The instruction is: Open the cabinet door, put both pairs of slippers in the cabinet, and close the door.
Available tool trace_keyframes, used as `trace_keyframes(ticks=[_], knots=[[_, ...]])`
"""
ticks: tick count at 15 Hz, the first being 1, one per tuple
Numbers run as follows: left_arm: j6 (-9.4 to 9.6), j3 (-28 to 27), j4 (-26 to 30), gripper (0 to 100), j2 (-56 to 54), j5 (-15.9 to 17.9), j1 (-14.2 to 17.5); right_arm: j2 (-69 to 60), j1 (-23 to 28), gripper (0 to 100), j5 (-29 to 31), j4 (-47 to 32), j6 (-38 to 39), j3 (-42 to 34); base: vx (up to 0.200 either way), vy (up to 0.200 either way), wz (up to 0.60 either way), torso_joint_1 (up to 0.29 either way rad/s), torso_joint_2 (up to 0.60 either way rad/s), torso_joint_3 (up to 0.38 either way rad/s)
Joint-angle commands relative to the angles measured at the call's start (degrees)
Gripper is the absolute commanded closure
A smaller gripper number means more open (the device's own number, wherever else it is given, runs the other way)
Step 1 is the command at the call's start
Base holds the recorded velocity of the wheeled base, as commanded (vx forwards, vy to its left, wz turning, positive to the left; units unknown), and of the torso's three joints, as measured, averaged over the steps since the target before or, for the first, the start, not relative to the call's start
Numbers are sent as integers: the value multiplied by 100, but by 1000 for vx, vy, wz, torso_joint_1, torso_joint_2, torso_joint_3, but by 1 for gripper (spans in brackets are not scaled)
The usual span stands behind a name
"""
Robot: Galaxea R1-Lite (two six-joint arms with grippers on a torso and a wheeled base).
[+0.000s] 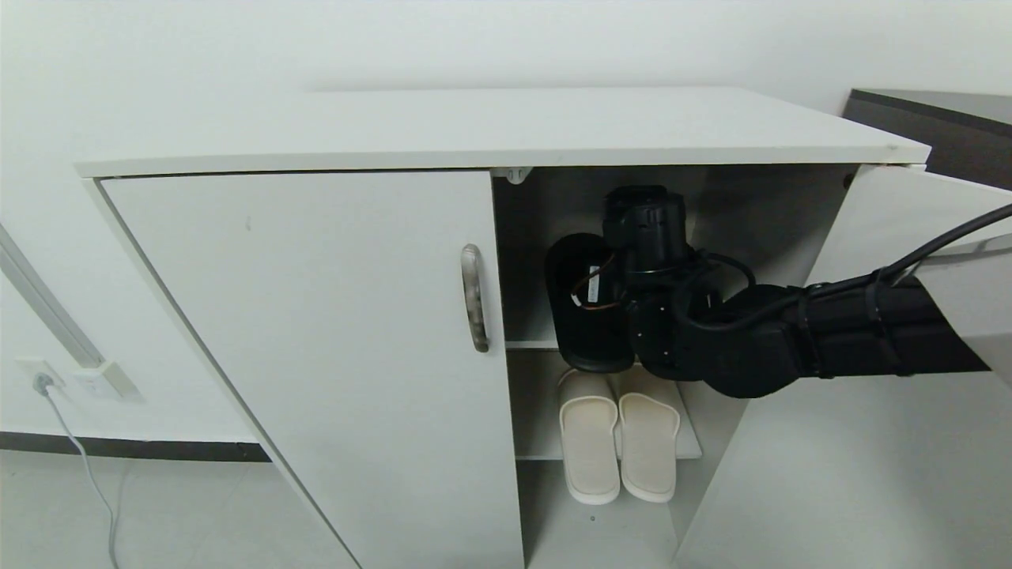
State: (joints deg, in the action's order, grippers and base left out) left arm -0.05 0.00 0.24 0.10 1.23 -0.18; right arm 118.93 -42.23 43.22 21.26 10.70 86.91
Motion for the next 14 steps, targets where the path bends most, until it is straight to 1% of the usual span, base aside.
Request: trace_keyframes(ticks=[1,6,9,10,12,14], knots=[[-4,0,2,100,8,0,1,218,57,100,-33,10,2,204,0,0,0,0,0,0],[-4,0,2,100,8,0,1,332,224,100,-173,18,2,257,0,0,0,0,0,0],[-4,0,2,100,8,0,1,341,241,100,-182,18,11,257,0,0,0,0,0,0],[-4,0,2,100,8,0,-8,350,241,0,-182,10,11,257,0,0,0,0,0,0],[-4,0,2,100,8,0,1,324,233,0,-173,10,11,177,0,0,0,0,0,0],[-4,0,2,100,8,0,-8,122,197,0,-164,10,-7,-69,0,0,0,0,0,0]])
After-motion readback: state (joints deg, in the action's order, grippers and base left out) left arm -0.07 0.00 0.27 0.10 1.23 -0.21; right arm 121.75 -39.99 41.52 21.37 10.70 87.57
